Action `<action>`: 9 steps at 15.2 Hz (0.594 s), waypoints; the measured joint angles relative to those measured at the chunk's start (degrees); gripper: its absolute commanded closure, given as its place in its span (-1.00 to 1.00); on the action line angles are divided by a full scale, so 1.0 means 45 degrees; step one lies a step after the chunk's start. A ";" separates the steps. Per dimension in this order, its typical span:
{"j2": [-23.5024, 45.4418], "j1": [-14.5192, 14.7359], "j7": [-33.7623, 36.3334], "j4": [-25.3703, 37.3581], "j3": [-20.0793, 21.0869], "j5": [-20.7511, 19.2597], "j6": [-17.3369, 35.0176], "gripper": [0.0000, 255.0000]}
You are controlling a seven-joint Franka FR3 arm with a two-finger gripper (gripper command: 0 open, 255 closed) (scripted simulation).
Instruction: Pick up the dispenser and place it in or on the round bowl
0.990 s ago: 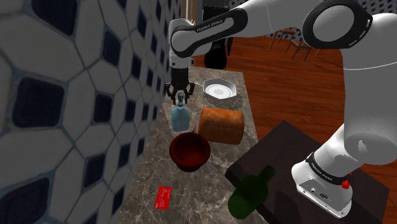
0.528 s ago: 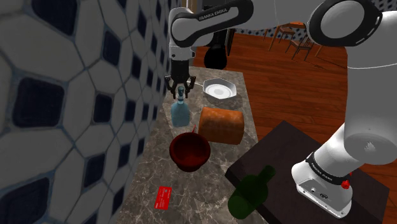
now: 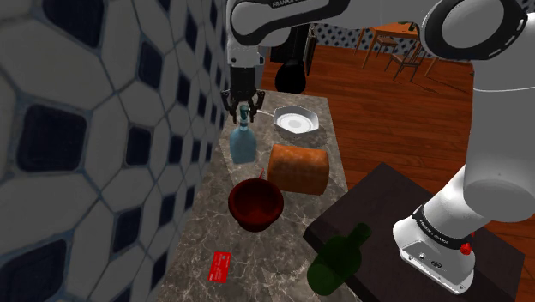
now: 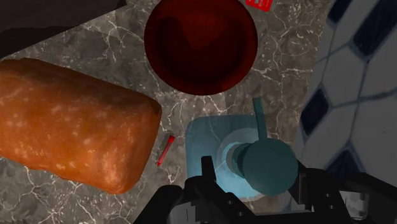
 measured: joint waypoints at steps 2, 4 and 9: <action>-0.0099 0.0012 0.0065 0.0183 0.0026 0.0024 -0.0266 1.00; -0.0148 0.0002 0.0091 0.0439 0.0034 0.0032 -0.0567 1.00; -0.0317 0.0004 0.0210 0.1036 0.0073 0.0071 -0.1316 1.00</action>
